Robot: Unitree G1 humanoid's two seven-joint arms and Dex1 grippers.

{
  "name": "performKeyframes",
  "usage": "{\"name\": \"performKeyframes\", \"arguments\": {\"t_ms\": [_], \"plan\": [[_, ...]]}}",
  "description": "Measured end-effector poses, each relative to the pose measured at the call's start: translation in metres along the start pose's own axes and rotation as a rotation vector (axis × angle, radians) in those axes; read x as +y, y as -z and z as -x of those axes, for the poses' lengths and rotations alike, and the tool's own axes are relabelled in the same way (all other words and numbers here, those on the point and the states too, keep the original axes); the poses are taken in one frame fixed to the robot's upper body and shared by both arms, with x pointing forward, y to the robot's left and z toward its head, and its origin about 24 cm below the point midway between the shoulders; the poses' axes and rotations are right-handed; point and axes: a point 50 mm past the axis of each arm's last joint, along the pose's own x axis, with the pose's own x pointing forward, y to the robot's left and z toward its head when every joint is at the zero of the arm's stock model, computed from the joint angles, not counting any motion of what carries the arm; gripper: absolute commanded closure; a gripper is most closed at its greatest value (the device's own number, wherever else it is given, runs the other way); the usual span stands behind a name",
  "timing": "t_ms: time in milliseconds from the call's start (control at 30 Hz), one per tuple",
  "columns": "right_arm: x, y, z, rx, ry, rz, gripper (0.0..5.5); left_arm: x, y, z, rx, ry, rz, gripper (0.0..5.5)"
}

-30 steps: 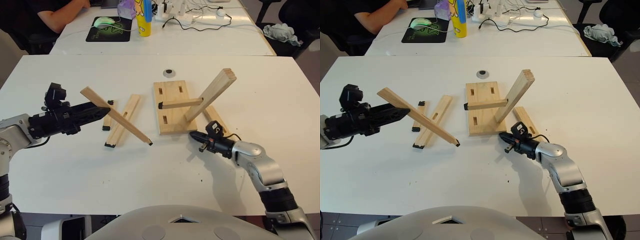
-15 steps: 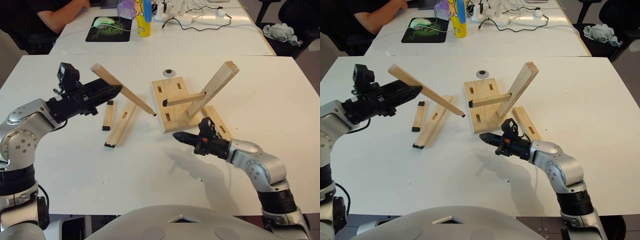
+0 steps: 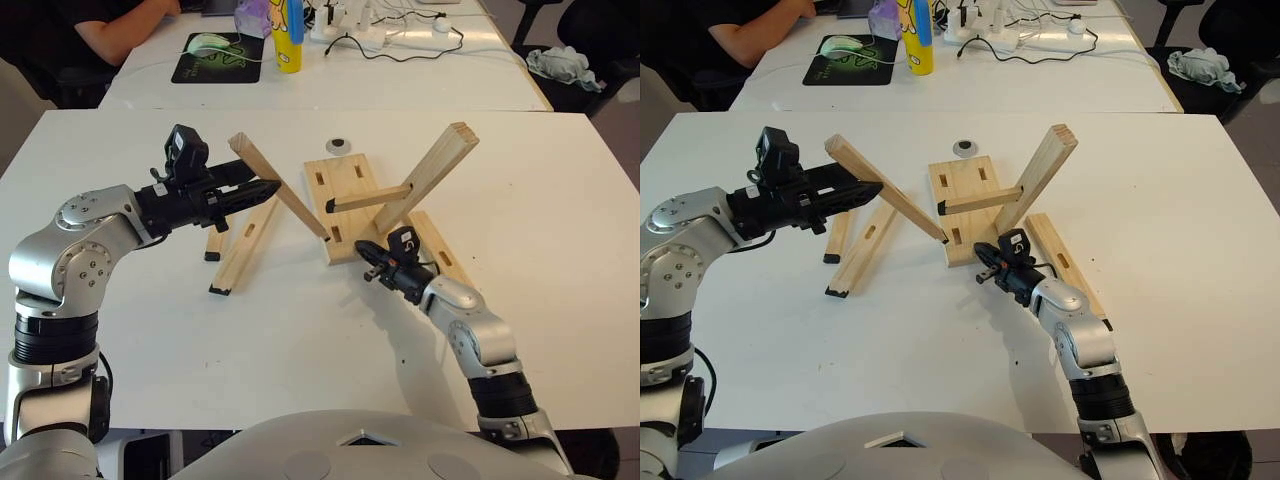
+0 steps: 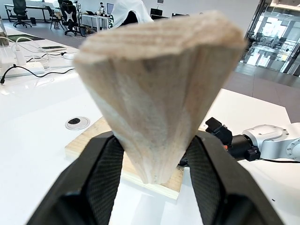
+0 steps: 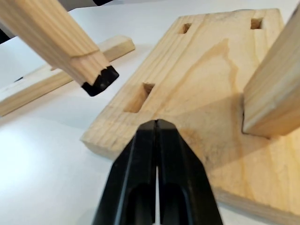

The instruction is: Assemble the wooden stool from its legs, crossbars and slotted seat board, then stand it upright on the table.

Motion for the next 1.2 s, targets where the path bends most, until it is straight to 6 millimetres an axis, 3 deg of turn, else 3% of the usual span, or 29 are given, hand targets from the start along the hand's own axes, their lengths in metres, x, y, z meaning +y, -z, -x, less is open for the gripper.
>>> {"name": "performKeyframes", "arguments": {"t_ms": [267,667,1200], "plan": [[0.002,-0.001,-0.009,0.036,0.001,0.079,5.5,0.001,0.005,-0.004,0.041,0.02,-0.032,3.47],[0.003,-0.001,-0.01,0.062,-0.009,0.106,5.5,-0.001,-0.01,-0.016,0.035,0.078,-0.132,3.47],[0.002,-0.003,-0.013,0.087,-0.031,0.12,5.5,0.009,0.017,-0.023,0.122,0.121,-0.175,3.47]]}}
